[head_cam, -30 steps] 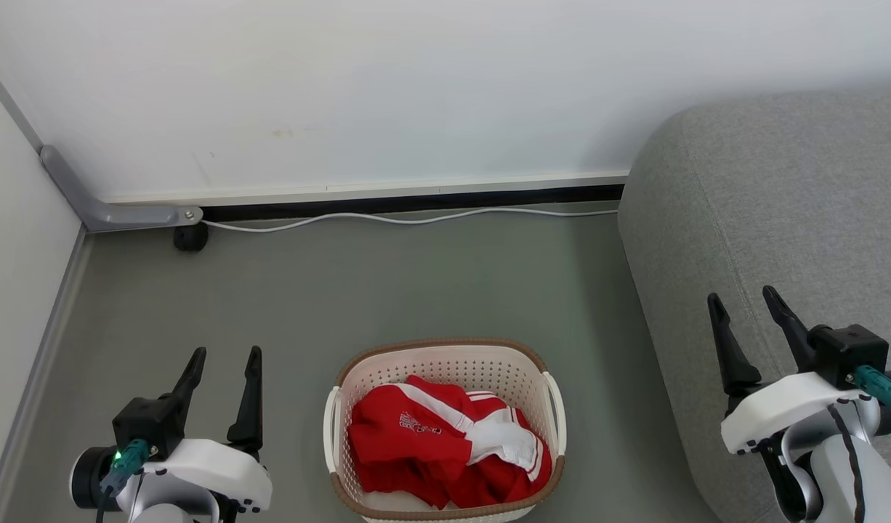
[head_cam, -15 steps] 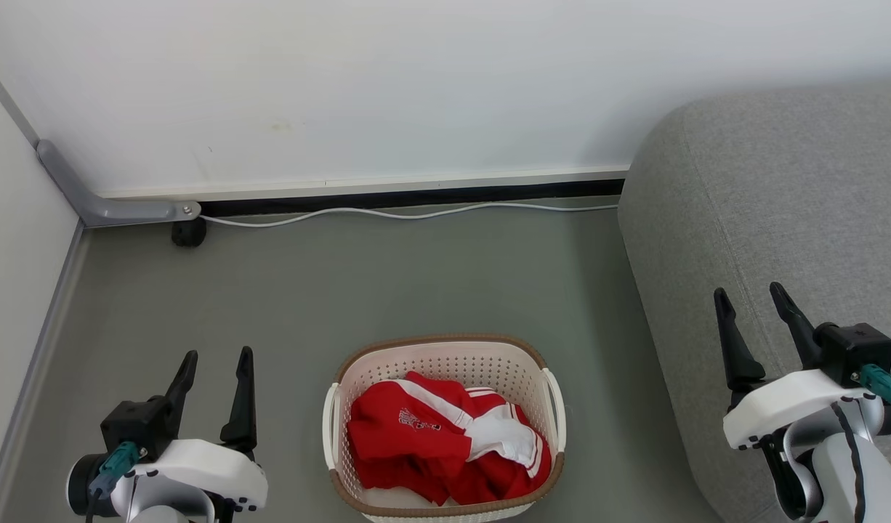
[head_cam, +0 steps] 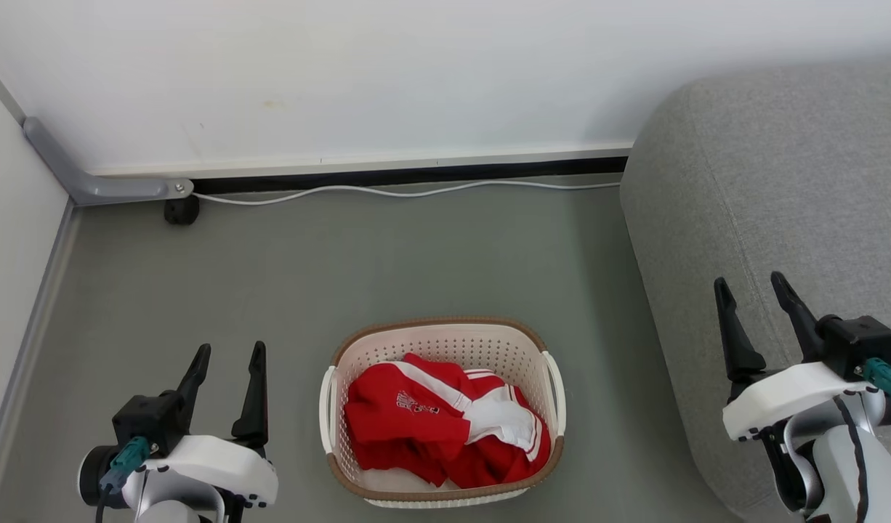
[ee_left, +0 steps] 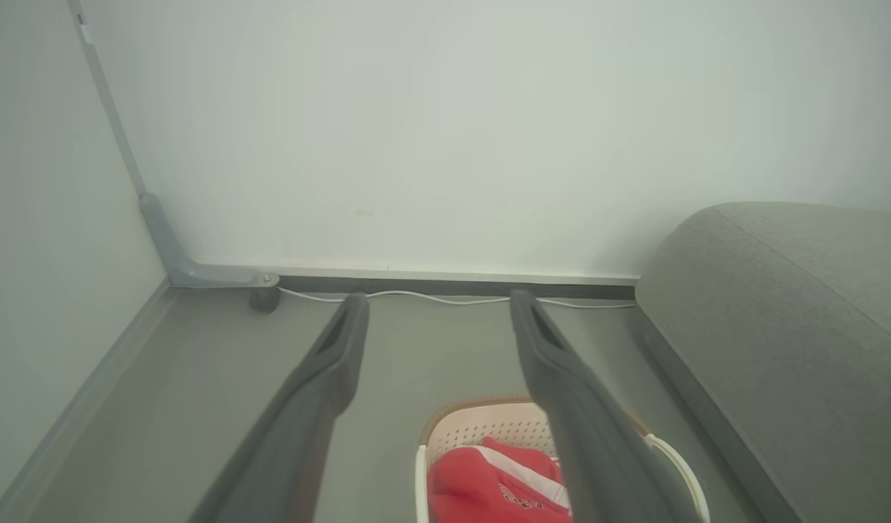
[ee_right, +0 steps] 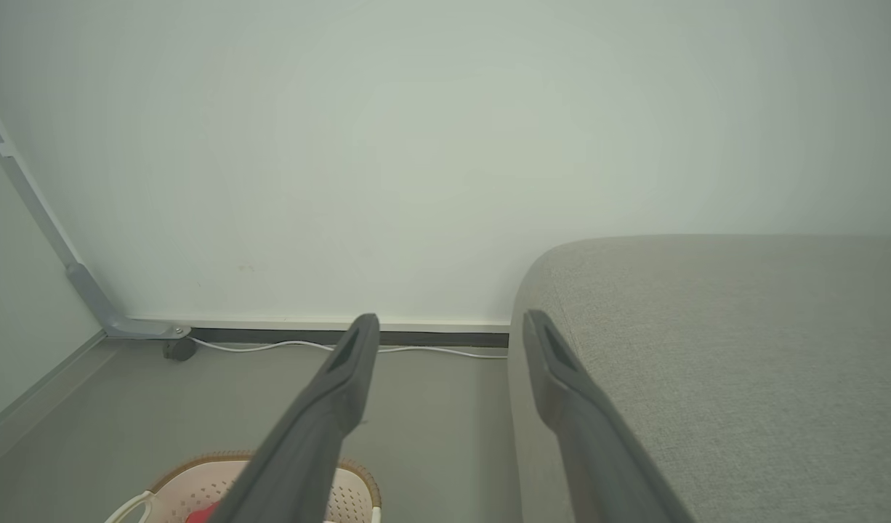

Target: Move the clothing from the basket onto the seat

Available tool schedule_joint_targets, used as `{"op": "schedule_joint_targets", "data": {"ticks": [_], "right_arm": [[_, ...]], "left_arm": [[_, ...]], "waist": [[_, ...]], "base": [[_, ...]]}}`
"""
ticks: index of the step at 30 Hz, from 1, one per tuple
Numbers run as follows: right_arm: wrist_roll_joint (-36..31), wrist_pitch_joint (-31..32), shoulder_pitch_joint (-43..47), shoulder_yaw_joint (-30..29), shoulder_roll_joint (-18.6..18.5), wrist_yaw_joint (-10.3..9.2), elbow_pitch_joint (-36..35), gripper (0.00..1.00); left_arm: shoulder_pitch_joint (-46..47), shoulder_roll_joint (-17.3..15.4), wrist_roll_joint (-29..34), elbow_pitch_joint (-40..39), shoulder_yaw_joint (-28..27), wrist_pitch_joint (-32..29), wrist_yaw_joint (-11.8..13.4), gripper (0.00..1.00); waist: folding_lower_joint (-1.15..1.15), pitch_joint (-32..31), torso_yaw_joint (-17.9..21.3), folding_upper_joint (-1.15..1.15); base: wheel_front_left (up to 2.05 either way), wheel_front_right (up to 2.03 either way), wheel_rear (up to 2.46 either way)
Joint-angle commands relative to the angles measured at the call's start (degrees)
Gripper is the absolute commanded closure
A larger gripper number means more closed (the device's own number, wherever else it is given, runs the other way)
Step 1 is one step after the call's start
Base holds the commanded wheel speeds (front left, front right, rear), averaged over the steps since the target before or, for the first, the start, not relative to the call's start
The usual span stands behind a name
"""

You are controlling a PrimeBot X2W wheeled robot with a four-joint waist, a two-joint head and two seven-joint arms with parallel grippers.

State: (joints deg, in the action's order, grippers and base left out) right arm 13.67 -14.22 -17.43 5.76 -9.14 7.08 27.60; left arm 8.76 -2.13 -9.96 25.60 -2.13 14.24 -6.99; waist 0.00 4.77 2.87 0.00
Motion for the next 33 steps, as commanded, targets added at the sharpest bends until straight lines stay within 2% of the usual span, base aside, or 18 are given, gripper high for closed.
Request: {"op": "schedule_joint_targets", "data": {"ticks": [1,11,24,33], "right_arm": [[-0.2,-0.8,-2.4,0.7,-0.3,0.41,-2.0,0.00],[-0.8,-0.8,-5.4,-0.8,-0.1,0.41,-5.7,0.00],[-1.4,-0.8,-12.7,-0.9,-0.2,0.41,-12.3,0.00],[-1.0,-0.8,-17.3,0.2,0.2,0.41,-16.2,0.00]], "left_arm": [[3.1,-0.8,-0.6,-1.7,-1.2,0.8,0.5,0.00],[6.5,-0.8,-1.5,-1.6,2.0,0.8,0.4,0.00],[14.8,-0.8,-4.7,-0.9,6.4,0.8,1.5,0.00],[21.9,-0.8,-5.7,3.3,11.5,0.8,1.0,0.00]], "waist": [[0.00,1.4,0.0,0.00],[0.00,9.4,0.0,0.00],[0.00,25.0,1.7,0.00],[0.00,33.3,3.1,0.00]], "base": [[0.00,0.00,0.00],[0.00,0.00,0.00],[0.00,0.00,0.00],[0.00,0.00,0.00]]}}
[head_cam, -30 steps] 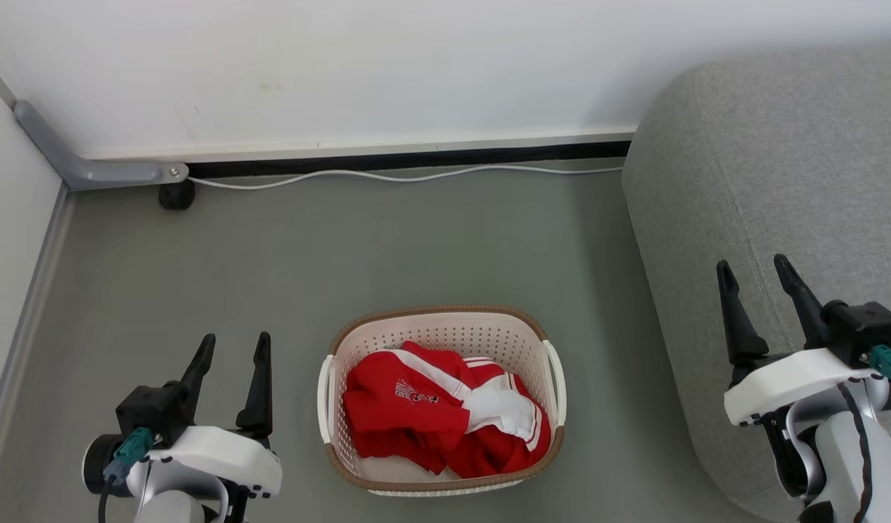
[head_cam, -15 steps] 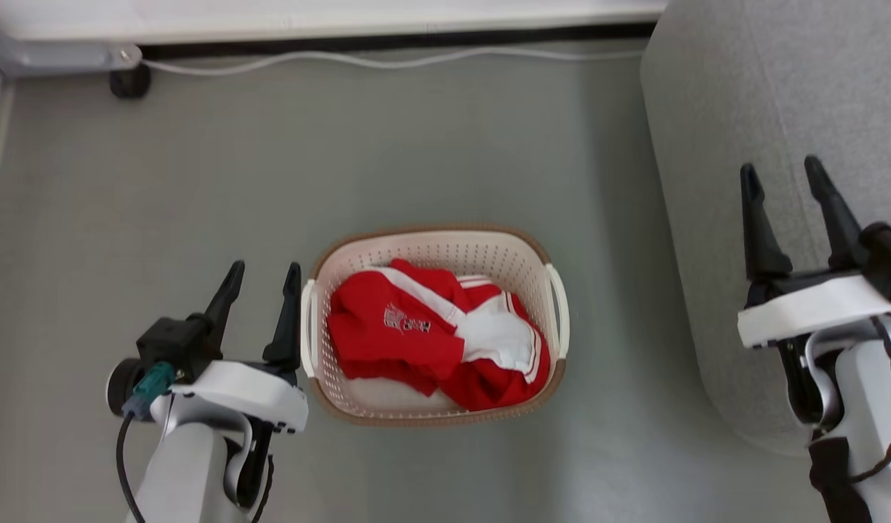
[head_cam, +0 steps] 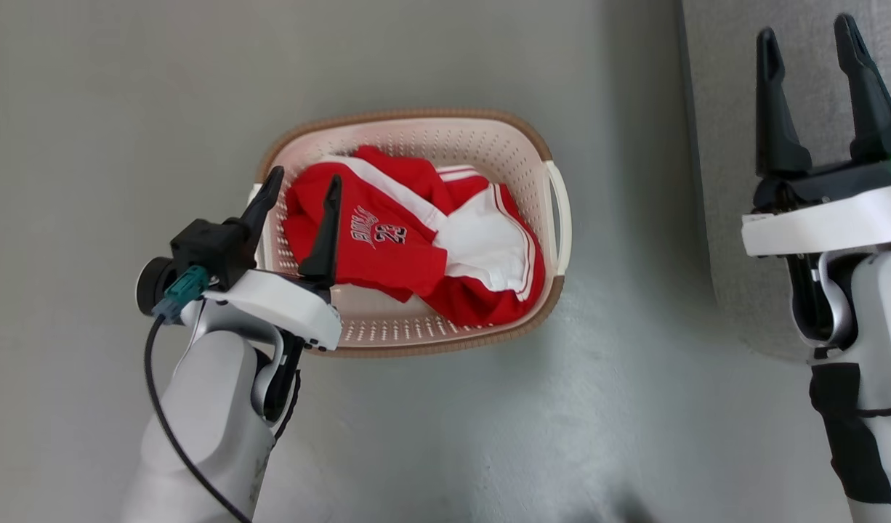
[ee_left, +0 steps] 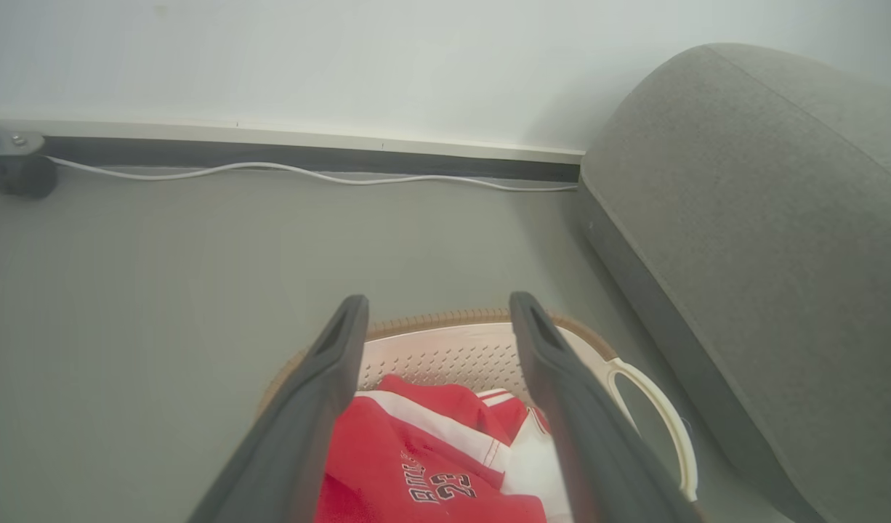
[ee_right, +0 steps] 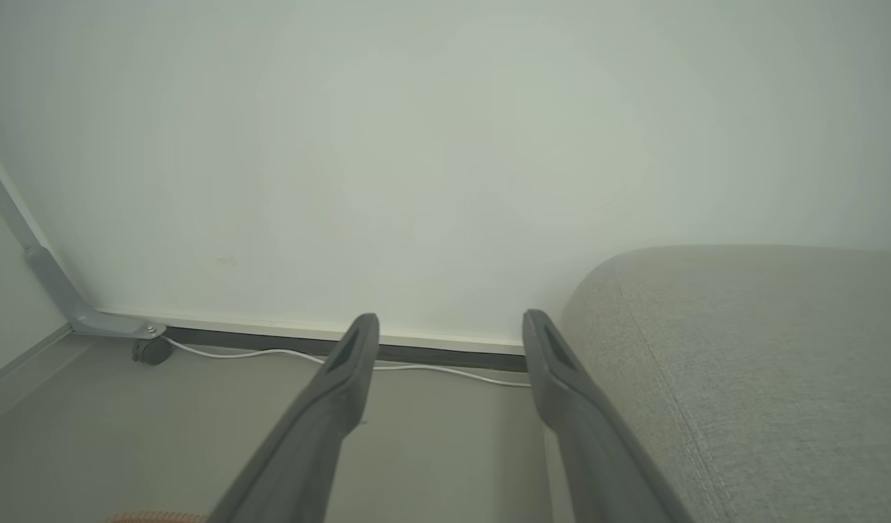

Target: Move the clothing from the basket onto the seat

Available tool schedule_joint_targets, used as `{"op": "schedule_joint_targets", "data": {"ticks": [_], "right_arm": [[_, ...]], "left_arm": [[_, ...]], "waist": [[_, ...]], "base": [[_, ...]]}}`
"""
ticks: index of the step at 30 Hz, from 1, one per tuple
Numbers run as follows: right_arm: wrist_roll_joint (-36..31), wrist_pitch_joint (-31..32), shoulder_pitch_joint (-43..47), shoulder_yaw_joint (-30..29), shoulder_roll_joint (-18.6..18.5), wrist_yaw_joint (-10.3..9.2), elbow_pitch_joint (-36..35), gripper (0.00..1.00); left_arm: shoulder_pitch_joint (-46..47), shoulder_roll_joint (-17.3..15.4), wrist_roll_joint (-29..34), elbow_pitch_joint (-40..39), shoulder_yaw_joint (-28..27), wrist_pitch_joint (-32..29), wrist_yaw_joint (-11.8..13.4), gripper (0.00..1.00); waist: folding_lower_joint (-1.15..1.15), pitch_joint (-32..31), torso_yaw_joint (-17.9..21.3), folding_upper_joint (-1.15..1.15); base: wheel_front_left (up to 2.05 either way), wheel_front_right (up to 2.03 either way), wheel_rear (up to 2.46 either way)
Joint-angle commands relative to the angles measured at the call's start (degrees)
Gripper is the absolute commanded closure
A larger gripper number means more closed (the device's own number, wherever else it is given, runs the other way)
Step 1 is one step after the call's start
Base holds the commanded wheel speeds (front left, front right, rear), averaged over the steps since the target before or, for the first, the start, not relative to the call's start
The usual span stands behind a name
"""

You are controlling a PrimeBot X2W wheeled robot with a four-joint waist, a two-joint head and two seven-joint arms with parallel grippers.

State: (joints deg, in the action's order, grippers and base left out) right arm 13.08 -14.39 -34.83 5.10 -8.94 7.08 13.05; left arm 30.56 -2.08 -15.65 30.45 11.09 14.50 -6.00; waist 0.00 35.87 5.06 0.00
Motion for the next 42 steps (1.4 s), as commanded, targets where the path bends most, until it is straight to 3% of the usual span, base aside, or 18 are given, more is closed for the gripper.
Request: {"op": "schedule_joint_targets", "data": {"ticks": [1,9,15,22,25,32,40,41,42], "right_arm": [[-0.3,-0.6,-0.4,1.2,0.2,0.41,-2.0,0.00],[0.0,-0.6,-3.4,5.2,2.0,0.41,-4.8,0.00],[0.3,-0.6,-4.9,7.1,3.1,0.41,-6.1,0.00],[0.5,-0.6,-6.0,8.3,4.1,0.41,-7.1,0.00],[0.7,-0.6,-6.4,9.1,4.7,0.41,-7.6,0.00],[1.6,-0.6,-7.0,9.9,5.6,0.41,-8.1,0.00],[2.5,-0.6,-7.3,10.3,6.0,0.41,-8.5,0.00],[2.6,-0.6,-7.3,10.3,6.0,0.41,-8.6,0.00],[2.7,-0.6,-7.4,10.3,6.0,0.41,-8.7,0.00]], "left_arm": [[0.9,-0.8,0.0,-0.3,-0.9,0.5,-0.2,0.00],[9.2,-0.8,-0.9,13.4,7.2,0.5,-1.3,0.00],[16.2,-0.8,-8.9,21.9,23.8,-2.1,-1.5,0.00],[22.8,-0.8,-17.6,26.9,36.0,-9.6,-1.5,0.00],[24.8,-1.1,-22.9,26.3,41.9,-14.5,-1.5,0.00],[28.0,-5.3,-31.6,22.9,52.1,-21.8,-1.5,0.00],[30.8,-7.8,-35.1,23.8,58.7,-21.9,-1.5,0.00],[31.0,-7.8,-35.4,24.2,59.1,-21.7,-1.5,0.03],[31.1,-7.8,-35.8,24.6,59.5,-21.3,-1.5,0.58]], "waist": [[0.00,2.9,1.2,0.00],[0.00,7.2,4.1,0.00],[0.00,10.1,6.4,0.00],[0.00,12.4,8.3,0.00],[0.00,13.3,9.3,0.00],[0.00,15.1,10.9,0.00],[0.00,16.2,12.2,0.00],[0.00,16.3,12.4,0.00],[0.00,16.4,12.6,0.00]], "base": [[0.00,0.00,0.00],[0.00,0.00,0.00],[0.00,0.00,0.00],[0.00,0.00,0.00],[0.00,0.00,0.00],[0.00,0.00,0.00],[0.00,0.00,0.00],[0.00,0.00,0.00],[0.00,0.00,0.00]]}}
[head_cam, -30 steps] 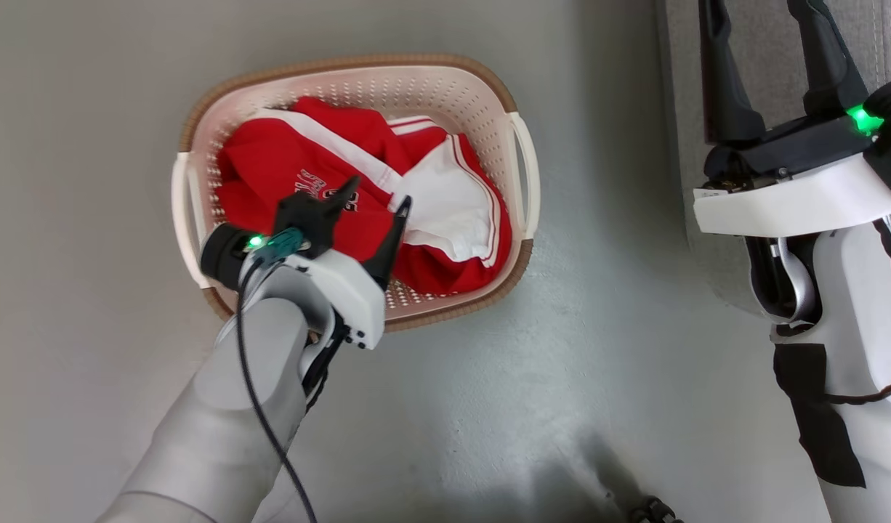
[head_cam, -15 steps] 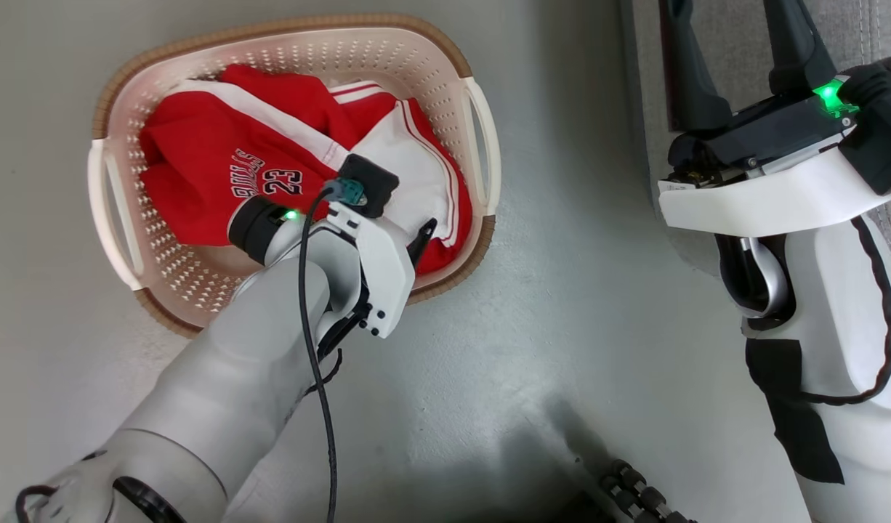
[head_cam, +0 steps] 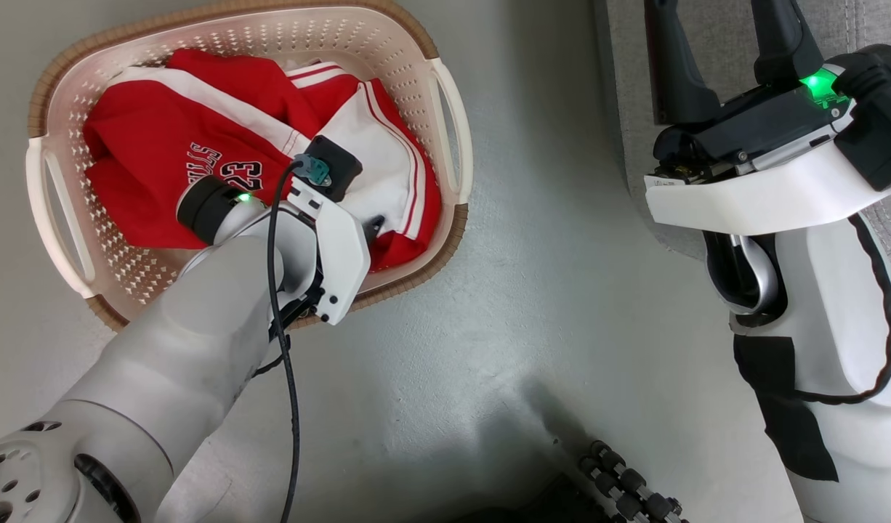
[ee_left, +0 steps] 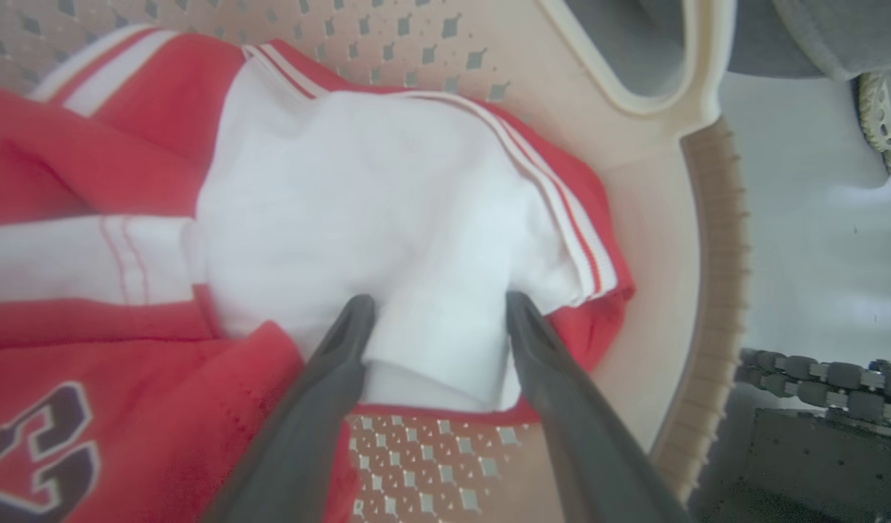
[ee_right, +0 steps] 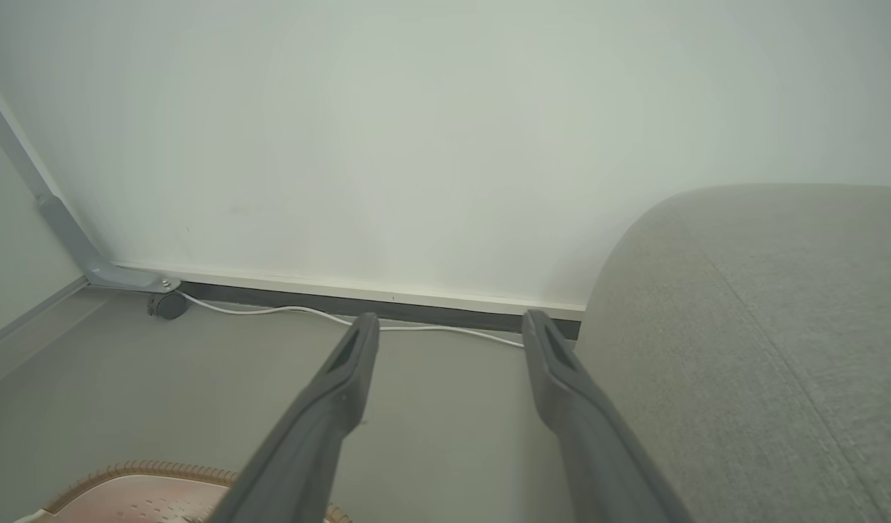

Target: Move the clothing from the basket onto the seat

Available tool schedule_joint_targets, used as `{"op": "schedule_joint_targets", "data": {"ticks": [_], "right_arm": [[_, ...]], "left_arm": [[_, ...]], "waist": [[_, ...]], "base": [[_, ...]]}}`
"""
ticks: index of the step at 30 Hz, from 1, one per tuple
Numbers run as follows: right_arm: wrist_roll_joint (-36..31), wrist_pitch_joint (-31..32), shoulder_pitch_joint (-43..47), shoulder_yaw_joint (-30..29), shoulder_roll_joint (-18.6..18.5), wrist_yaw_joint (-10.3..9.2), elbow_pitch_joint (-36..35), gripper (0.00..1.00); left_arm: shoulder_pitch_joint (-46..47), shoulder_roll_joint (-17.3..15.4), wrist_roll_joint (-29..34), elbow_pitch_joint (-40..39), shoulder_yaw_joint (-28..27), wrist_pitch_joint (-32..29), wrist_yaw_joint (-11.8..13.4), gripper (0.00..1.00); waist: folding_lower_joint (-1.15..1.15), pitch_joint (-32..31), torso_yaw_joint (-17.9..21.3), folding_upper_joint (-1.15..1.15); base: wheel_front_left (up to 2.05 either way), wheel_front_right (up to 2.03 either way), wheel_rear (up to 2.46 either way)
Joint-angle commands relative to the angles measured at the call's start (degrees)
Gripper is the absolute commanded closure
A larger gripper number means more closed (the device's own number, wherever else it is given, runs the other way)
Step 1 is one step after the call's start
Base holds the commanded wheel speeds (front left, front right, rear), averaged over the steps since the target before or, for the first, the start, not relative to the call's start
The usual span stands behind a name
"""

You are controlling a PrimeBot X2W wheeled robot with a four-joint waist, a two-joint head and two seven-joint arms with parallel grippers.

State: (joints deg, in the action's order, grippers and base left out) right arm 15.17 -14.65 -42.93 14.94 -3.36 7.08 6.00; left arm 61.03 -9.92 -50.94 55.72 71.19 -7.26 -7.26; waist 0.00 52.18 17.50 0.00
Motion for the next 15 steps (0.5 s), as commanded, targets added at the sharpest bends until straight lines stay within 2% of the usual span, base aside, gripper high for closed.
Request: {"op": "schedule_joint_targets", "data": {"ticks": [1,8,15], "right_arm": [[0.8,-0.3,0.7,0.5,0.4,0.41,-1.8,0.00],[1.1,-0.3,1.0,-0.1,0.5,0.41,-1.5,0.00],[-0.4,-0.3,2.7,-1.8,0.3,0.41,1.0,0.00]], "left_arm": [[0.8,0.0,-0.8,-0.1,-0.4,0.9,-0.2,1.00],[1.1,0.5,-2.1,2.2,0.8,6.2,-0.2,1.00],[-1.5,1.9,-3.2,2.7,1.5,13.1,-0.2,1.00]], "waist": [[0.00,0.2,0.3,0.00],[0.00,-1.1,-0.3,0.00],[0.00,-5.6,-2.8,0.00]], "base": [[0.00,0.00,0.00],[0.00,0.00,0.00],[0.00,0.00,0.00]]}}
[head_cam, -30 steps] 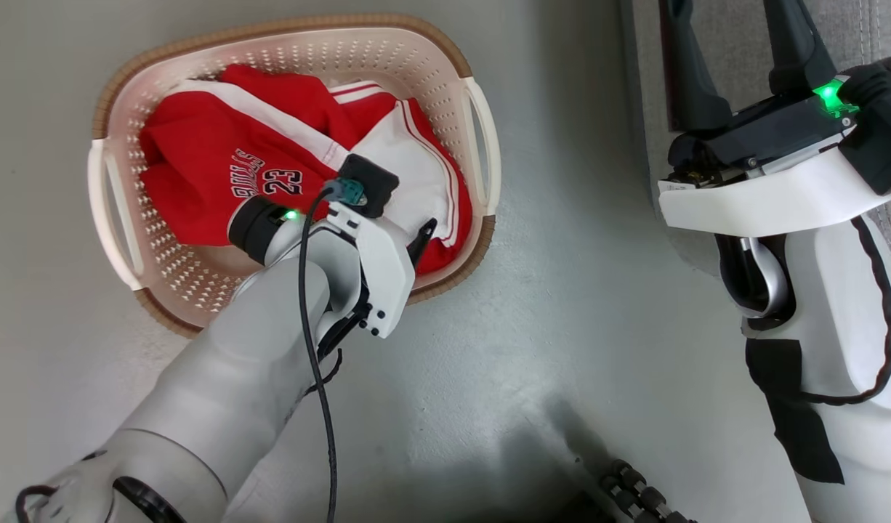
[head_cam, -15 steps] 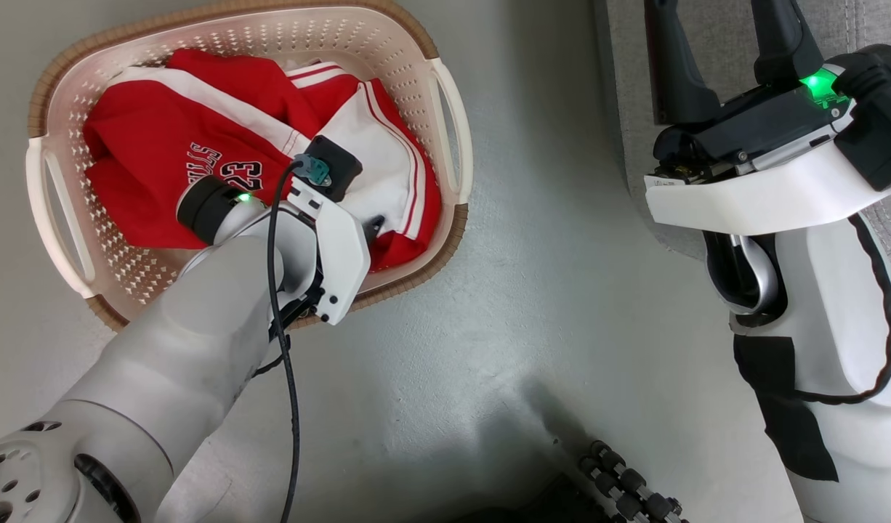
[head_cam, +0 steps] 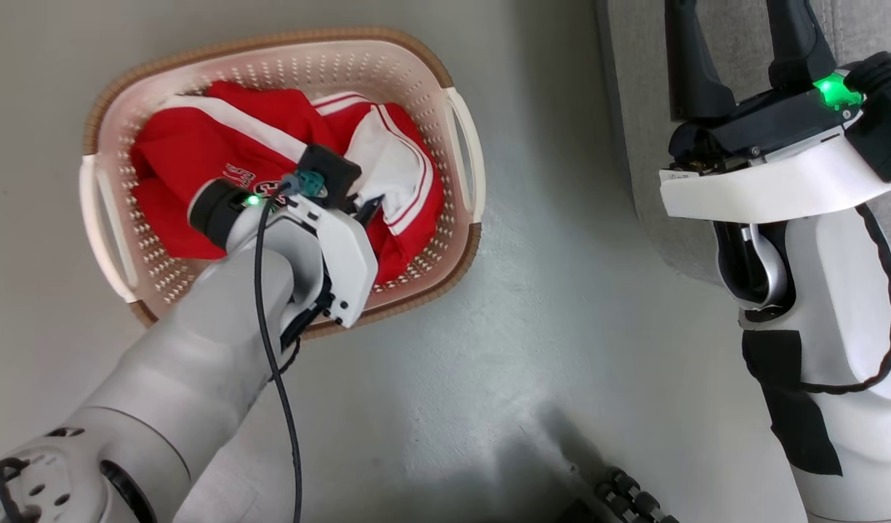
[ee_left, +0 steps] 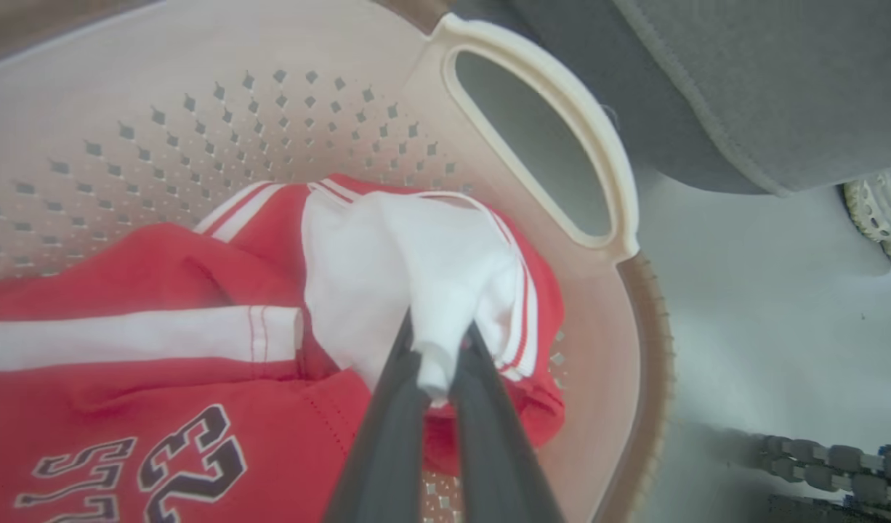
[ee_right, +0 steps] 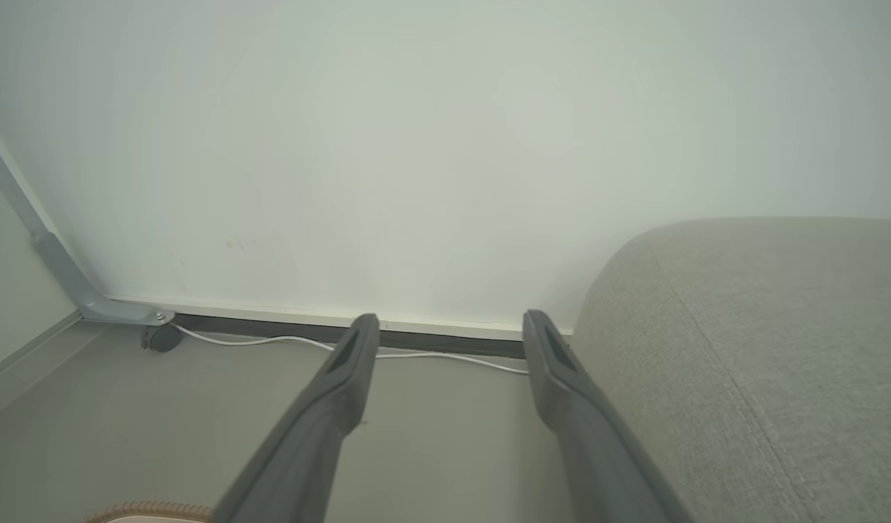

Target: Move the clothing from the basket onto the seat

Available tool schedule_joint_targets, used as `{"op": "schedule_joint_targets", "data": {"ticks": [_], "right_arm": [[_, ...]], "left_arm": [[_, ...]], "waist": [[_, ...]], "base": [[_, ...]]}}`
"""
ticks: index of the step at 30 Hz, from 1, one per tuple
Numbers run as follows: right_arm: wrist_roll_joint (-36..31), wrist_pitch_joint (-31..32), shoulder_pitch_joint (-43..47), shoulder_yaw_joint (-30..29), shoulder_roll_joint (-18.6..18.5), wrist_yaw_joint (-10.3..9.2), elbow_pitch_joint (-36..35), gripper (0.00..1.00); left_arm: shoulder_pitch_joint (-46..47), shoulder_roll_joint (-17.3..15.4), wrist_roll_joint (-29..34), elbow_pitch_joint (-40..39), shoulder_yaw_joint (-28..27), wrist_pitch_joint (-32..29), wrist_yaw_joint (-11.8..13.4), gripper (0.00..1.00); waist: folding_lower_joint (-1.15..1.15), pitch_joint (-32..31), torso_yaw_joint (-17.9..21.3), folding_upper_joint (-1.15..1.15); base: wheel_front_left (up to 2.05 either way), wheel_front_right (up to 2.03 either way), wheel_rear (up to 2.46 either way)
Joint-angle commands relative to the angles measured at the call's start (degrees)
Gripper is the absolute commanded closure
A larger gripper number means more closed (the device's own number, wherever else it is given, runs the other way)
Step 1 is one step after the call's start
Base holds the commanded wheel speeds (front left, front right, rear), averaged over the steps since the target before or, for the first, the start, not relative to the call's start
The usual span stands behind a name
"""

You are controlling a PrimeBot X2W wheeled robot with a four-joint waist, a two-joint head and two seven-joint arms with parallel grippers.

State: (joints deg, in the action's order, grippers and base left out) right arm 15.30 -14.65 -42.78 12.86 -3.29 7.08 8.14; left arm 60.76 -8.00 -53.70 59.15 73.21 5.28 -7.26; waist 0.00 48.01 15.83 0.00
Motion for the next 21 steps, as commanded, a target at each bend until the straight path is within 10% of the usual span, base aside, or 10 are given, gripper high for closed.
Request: {"op": "schedule_joint_targets", "data": {"ticks": [1,21], "right_arm": [[-0.7,-0.3,2.8,0.1,0.0,0.41,-0.6,0.00],[-2.0,-0.3,14.3,-3.6,-4.4,0.41,8.6,0.00]], "left_arm": [[-1.6,0.1,-0.6,-0.7,-0.5,1.5,-0.2,1.00],[-10.7,2.4,-3.8,-6.3,-6.3,9.7,-0.2,1.00]], "waist": [[0.00,-2.1,-1.6,0.00],[0.00,-22.4,-9.8,0.00]], "base": [[0.00,0.00,0.00],[0.00,0.00,0.00]]}}
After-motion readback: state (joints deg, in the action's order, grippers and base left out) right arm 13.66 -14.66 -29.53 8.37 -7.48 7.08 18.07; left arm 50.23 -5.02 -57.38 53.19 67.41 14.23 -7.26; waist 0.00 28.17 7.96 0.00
